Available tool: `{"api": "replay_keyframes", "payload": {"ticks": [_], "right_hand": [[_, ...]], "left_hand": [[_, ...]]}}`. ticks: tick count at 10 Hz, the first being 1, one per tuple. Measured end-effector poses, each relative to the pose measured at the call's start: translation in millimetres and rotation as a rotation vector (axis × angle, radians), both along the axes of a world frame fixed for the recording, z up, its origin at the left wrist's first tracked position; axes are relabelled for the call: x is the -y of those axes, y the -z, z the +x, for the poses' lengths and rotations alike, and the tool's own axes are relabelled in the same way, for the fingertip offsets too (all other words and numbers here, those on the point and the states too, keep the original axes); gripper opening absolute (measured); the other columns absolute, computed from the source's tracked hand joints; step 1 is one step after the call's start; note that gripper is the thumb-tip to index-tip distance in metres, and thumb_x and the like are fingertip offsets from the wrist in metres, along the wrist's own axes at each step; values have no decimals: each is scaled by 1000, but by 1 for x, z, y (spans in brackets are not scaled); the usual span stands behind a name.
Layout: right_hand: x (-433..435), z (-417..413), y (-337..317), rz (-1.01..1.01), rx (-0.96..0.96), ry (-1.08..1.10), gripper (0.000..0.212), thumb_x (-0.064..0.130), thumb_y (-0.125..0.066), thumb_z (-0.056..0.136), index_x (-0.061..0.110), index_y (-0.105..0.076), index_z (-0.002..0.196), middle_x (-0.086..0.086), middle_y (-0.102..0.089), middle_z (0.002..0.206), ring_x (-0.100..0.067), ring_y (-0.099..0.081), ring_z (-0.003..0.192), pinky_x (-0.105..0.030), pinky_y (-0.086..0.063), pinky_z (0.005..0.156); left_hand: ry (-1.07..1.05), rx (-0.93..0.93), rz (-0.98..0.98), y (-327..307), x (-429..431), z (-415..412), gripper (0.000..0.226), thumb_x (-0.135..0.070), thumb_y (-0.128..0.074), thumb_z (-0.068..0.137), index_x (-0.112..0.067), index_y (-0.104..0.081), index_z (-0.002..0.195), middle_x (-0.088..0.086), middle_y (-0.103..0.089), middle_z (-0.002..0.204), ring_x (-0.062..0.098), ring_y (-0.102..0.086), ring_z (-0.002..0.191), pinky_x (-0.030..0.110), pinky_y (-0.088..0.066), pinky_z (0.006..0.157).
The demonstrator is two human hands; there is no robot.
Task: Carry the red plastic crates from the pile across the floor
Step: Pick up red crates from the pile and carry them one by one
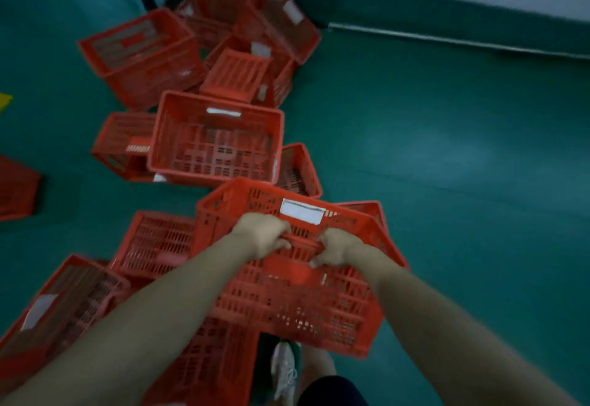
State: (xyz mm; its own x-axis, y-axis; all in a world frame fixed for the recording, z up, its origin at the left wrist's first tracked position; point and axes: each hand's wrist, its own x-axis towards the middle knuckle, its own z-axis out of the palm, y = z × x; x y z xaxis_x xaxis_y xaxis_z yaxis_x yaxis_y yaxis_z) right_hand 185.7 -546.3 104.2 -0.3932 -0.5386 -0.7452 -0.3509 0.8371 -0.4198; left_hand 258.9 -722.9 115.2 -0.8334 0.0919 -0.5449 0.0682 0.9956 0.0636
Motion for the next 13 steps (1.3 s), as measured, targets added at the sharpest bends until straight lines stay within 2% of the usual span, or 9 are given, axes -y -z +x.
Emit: {"api": "replay_keyframes", "payload": {"ticks": [1,3,5,6,7,8,10,11,13], "right_hand": [[-69,-2,-17,13,-42,87,24,26,-77,78,14,-73,99,-8,-73,96,-22,-68,88,-30,-52,78],[-210,0,-58,13,-186,311,26,34,-75,79,14,-73,97,-6,-70,91,-20,-62,82,-24,-43,68],[-385,-3,-106,40,-282,535,23,33,-76,78,15,-71,92,-1,-68,83,-16,-61,78,-27,-46,69],[-471,-4,-125,72,-298,622,26,33,-76,77,15,-72,95,-2,-71,89,-18,-65,82,-27,-49,71],[-557,-1,-147,122,-297,688,24,30,-76,79,15,-72,97,-3,-72,91,-19,-66,84,-27,-49,72],[-639,3,-164,174,-316,747,24,29,-75,80,15,-72,99,-4,-71,93,-19,-64,83,-25,-45,68],[-762,9,-194,255,-382,889,21,32,-73,81,20,-72,98,1,-72,97,-13,-62,78,-24,-43,65],[-810,1,-205,280,-410,950,22,34,-73,82,23,-71,101,4,-71,98,-15,-65,87,-25,-45,67],[-905,-49,-211,326,-434,1048,19,34,-74,80,23,-70,96,7,-65,88,-14,-62,84,-29,-50,72]], "left_hand": [[64,-83,94,-20,-60,-20,32,-50,-58,88,-28,-63,110,-2,-68,112,22,-60,110,30,-46,83],[310,-65,180,-71,-188,-72,34,-48,-69,79,-25,-63,103,-1,-67,106,23,-61,103,29,-44,76],[599,-31,218,-101,-363,-126,35,-36,-70,79,-21,-55,107,3,-64,110,26,-60,104,30,-42,75],[713,11,184,-109,-457,-150,42,-36,-68,83,-19,-53,118,5,-63,120,27,-58,111,32,-46,85],[826,45,157,-119,-555,-165,38,-40,-66,86,-16,-57,115,6,-63,119,28,-59,110,33,-47,86],[907,40,167,-133,-645,-170,34,-42,-64,87,-13,-60,105,9,-65,110,29,-60,103,33,-46,80],[1042,26,223,-160,-787,-191,31,-39,-66,87,-14,-63,105,8,-67,109,27,-61,102,30,-45,78],[1095,68,227,-172,-846,-212,27,-33,-72,82,-16,-65,102,5,-69,104,23,-65,97,29,-47,77],[1250,96,190,-186,-956,-281,25,-22,-74,78,-19,-66,102,1,-71,102,19,-66,93,28,-49,78]]}}
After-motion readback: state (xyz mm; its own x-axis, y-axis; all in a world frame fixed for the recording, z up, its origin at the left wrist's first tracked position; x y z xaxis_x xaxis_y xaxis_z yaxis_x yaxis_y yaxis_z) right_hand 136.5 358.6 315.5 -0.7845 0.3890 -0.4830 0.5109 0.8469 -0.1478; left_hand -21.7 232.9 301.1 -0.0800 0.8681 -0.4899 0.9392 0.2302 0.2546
